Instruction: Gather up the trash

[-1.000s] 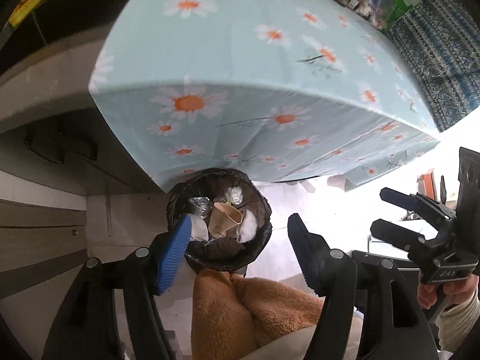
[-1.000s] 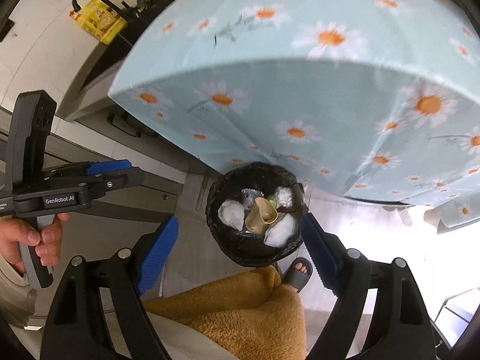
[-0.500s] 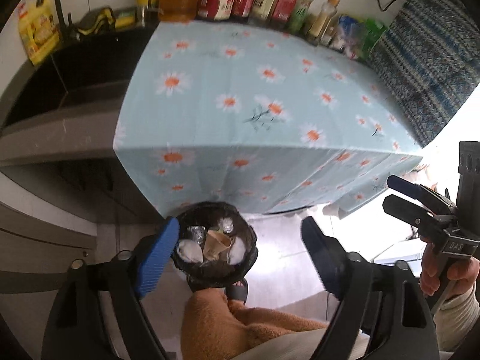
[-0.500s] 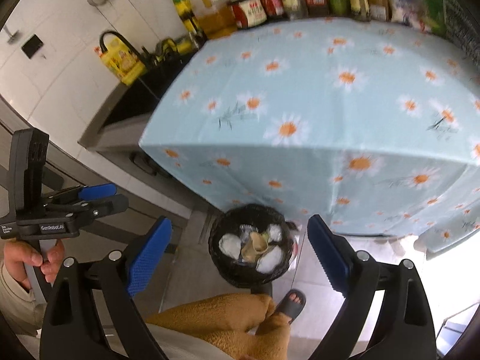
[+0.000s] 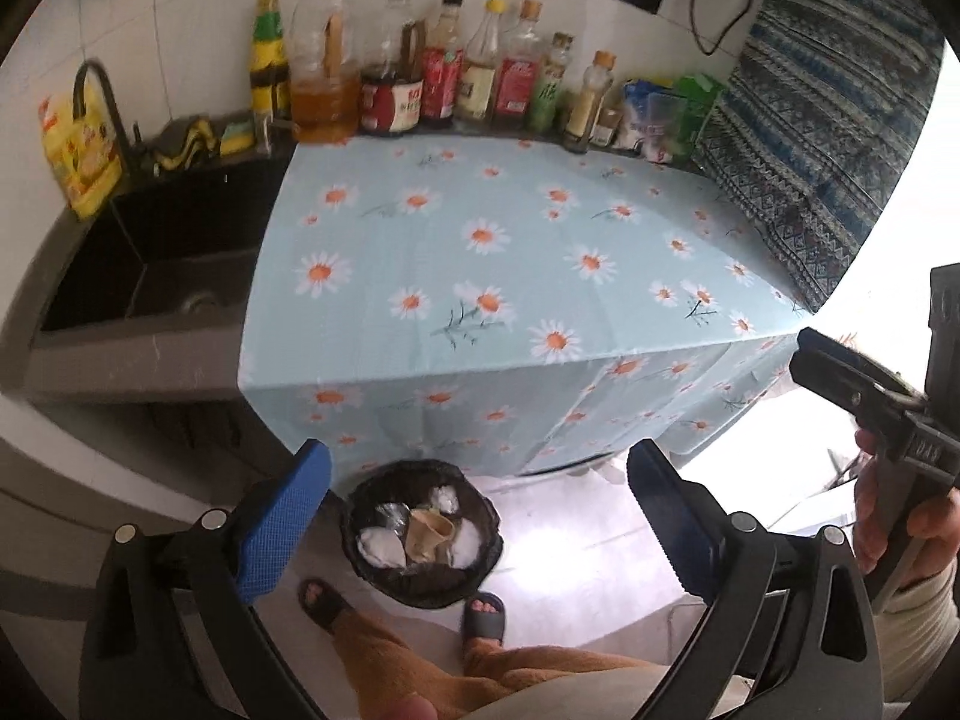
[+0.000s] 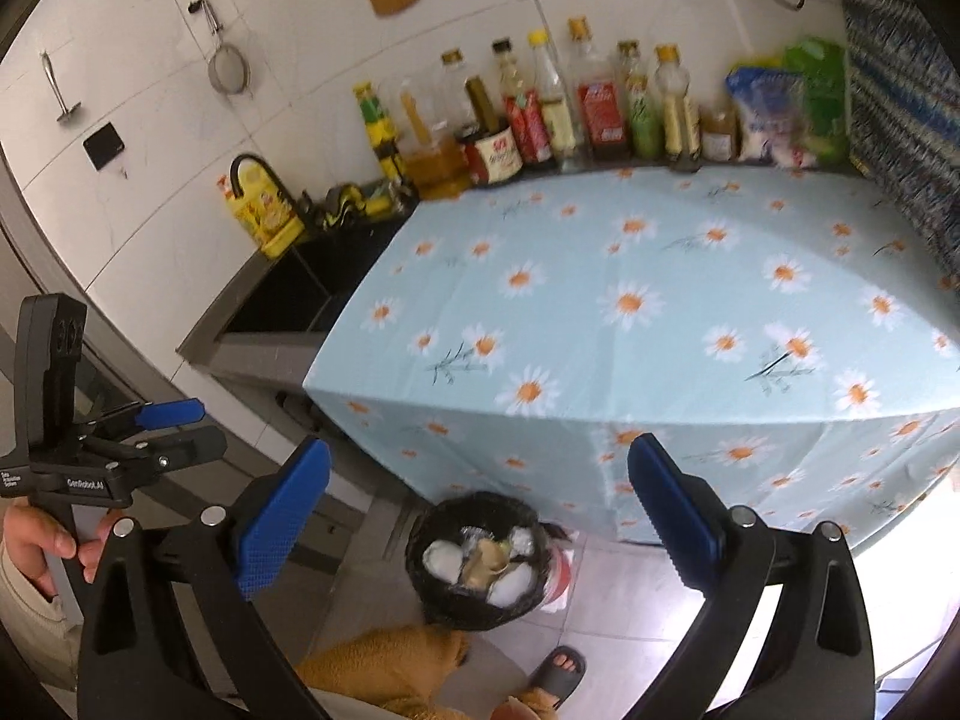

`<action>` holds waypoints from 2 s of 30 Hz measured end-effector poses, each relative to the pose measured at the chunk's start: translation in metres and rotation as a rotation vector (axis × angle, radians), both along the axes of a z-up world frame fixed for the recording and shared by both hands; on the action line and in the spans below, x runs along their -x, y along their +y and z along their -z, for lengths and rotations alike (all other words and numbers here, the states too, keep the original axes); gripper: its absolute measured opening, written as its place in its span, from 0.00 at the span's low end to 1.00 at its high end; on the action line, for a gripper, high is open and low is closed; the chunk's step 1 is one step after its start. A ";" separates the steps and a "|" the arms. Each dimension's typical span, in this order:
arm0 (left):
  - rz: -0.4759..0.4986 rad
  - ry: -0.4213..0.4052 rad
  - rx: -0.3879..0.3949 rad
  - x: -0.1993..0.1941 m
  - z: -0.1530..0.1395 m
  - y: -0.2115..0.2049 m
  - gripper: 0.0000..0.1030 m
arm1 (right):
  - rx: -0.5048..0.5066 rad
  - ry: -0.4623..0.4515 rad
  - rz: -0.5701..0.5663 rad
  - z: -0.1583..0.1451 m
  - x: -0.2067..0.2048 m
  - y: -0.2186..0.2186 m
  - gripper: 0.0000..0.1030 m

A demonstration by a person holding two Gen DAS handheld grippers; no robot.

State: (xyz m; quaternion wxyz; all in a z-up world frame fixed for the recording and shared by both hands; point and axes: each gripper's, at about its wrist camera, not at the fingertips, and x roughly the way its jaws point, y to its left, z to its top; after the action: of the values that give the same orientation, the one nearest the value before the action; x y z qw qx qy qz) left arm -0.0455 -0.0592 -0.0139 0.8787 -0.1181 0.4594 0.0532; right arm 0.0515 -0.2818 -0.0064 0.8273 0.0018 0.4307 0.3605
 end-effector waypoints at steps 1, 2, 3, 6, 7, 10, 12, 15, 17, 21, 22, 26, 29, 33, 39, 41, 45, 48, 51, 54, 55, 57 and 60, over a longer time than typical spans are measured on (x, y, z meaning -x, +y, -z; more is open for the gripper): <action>0.002 -0.009 -0.003 0.000 -0.004 -0.001 0.93 | -0.002 -0.008 0.009 -0.004 0.000 -0.002 0.96; 0.005 -0.014 -0.002 0.000 -0.006 -0.003 0.93 | 0.003 -0.019 0.017 -0.009 0.000 -0.004 0.96; 0.009 -0.018 0.001 0.000 -0.008 -0.004 0.93 | 0.011 -0.032 0.025 -0.012 0.000 -0.005 0.96; 0.020 -0.038 -0.008 0.001 -0.018 -0.006 0.93 | 0.017 -0.063 0.055 -0.021 0.002 -0.009 0.96; 0.021 -0.042 -0.011 0.001 -0.020 -0.006 0.93 | 0.019 -0.060 0.067 -0.024 0.002 -0.010 0.96; 0.025 -0.052 -0.002 0.002 -0.025 -0.004 0.93 | 0.023 -0.062 0.089 -0.029 0.002 -0.013 0.96; 0.033 -0.056 -0.001 0.003 -0.027 -0.004 0.93 | 0.036 -0.070 0.104 -0.032 0.002 -0.013 0.96; 0.035 -0.060 -0.016 0.004 -0.028 -0.003 0.93 | 0.043 -0.054 0.111 -0.032 0.000 -0.011 0.96; 0.036 -0.063 -0.015 0.006 -0.027 0.000 0.93 | 0.053 -0.055 0.117 -0.032 0.003 -0.009 0.96; 0.027 -0.060 -0.007 0.006 -0.026 0.004 0.93 | 0.055 -0.048 0.116 -0.031 0.004 -0.005 0.96; 0.027 -0.060 -0.006 0.006 -0.025 0.005 0.93 | 0.059 -0.048 0.115 -0.032 0.004 -0.004 0.96; 0.026 -0.067 0.003 0.009 -0.025 0.006 0.93 | 0.062 -0.053 0.106 -0.033 0.006 0.000 0.96; 0.031 -0.068 0.011 0.009 -0.024 0.007 0.93 | 0.062 -0.052 0.102 -0.032 0.006 0.001 0.96; 0.036 -0.066 0.007 0.009 -0.024 0.005 0.93 | 0.065 -0.043 0.100 -0.030 0.006 0.001 0.96; 0.038 -0.067 0.008 0.008 -0.024 0.004 0.93 | 0.066 -0.037 0.098 -0.029 0.006 -0.001 0.96; 0.042 -0.066 0.006 0.007 -0.025 0.003 0.93 | 0.062 -0.035 0.097 -0.029 0.006 -0.001 0.96; 0.041 -0.064 0.001 0.005 -0.025 0.001 0.93 | 0.059 -0.028 0.096 -0.028 0.005 0.000 0.96; 0.039 -0.060 0.000 0.003 -0.024 0.001 0.93 | 0.059 -0.030 0.093 -0.028 0.002 0.001 0.96; 0.040 -0.059 -0.005 0.001 -0.025 0.001 0.93 | 0.059 -0.027 0.089 -0.027 0.001 0.002 0.96; 0.039 -0.059 -0.008 0.000 -0.024 0.001 0.93 | 0.057 -0.026 0.089 -0.028 0.001 0.003 0.96; 0.039 -0.059 -0.006 0.000 -0.024 0.001 0.93 | 0.058 -0.025 0.088 -0.028 0.000 0.004 0.96; 0.038 -0.058 -0.002 0.000 -0.024 0.001 0.93 | 0.060 -0.028 0.087 -0.028 -0.001 0.005 0.96; 0.038 -0.056 -0.001 -0.001 -0.023 0.001 0.93 | 0.061 -0.025 0.090 -0.027 -0.002 0.005 0.96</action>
State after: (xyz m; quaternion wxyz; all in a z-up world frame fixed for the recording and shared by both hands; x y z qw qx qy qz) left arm -0.0447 -0.0582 0.0095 0.8921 -0.1104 0.4368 0.0334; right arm 0.0532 -0.2767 0.0210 0.8476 -0.0085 0.4308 0.3097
